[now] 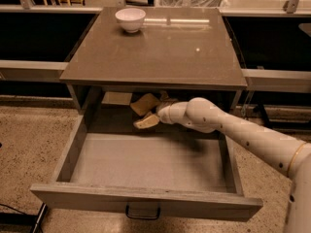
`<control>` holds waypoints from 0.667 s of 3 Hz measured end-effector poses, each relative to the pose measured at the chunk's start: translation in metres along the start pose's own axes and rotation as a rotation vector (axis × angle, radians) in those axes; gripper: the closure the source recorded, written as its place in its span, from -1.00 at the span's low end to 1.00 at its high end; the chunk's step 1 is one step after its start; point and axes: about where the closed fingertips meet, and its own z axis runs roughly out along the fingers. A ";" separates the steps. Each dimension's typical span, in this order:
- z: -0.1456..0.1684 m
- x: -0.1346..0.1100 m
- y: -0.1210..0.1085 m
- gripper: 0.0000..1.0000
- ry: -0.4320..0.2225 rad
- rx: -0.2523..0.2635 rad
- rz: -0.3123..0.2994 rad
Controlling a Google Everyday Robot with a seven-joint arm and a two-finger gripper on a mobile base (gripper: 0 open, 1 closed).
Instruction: Pick sponge from top drawer and place on counter
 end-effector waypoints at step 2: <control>0.012 0.014 -0.002 -0.64 0.048 0.032 0.055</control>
Offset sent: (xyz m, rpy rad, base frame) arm 0.0118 -0.0052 -0.0256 -0.0005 0.0860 -0.1079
